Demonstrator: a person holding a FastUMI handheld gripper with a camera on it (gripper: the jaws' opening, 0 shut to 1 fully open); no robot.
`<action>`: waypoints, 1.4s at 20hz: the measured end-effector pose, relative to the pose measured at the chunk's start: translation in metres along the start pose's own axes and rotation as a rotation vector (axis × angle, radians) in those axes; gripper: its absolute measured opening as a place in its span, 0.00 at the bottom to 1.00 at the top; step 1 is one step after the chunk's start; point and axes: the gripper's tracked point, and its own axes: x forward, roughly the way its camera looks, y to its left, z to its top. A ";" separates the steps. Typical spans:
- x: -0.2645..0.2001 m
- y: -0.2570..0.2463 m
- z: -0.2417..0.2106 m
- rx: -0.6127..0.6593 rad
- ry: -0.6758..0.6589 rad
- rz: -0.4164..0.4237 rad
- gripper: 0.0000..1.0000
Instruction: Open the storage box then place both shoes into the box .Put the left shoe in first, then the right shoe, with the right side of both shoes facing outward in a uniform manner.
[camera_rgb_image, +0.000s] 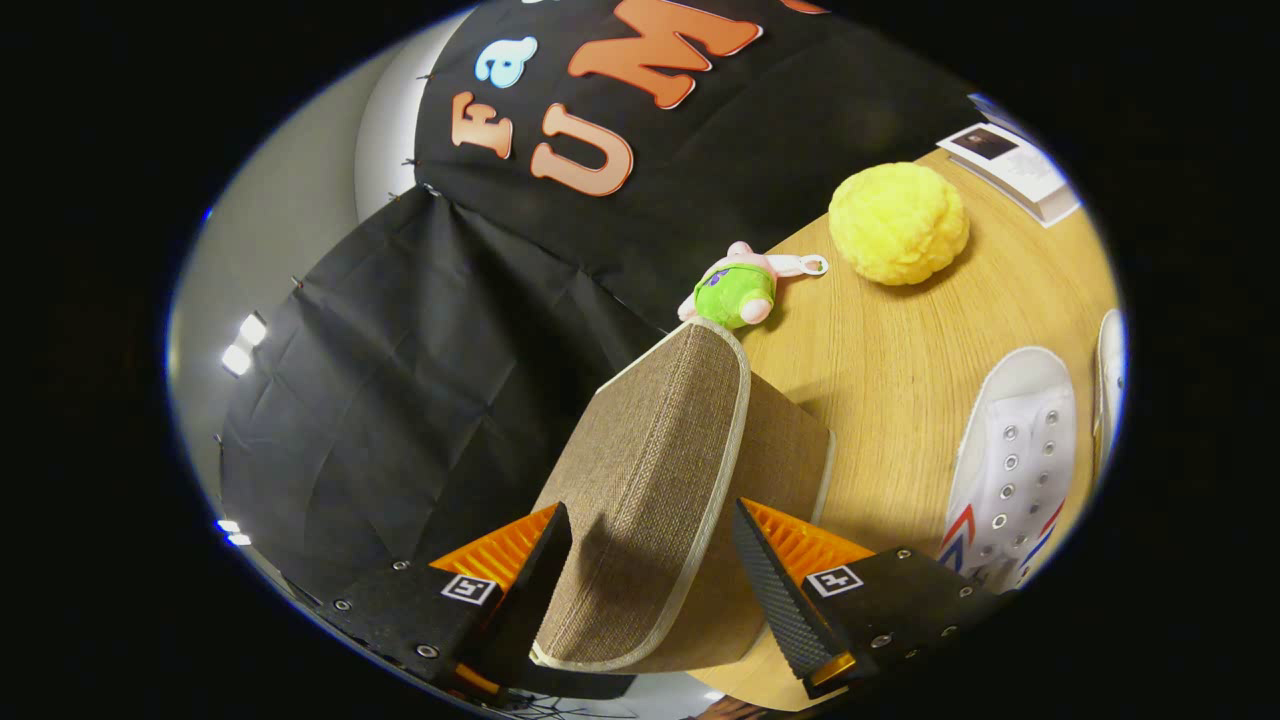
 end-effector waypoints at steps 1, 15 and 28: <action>0.005 0.000 -0.003 0.028 0.004 0.023 0.96; -0.017 0.037 0.035 0.153 -0.108 0.245 0.76; -0.007 0.026 0.025 0.148 -0.076 0.123 0.10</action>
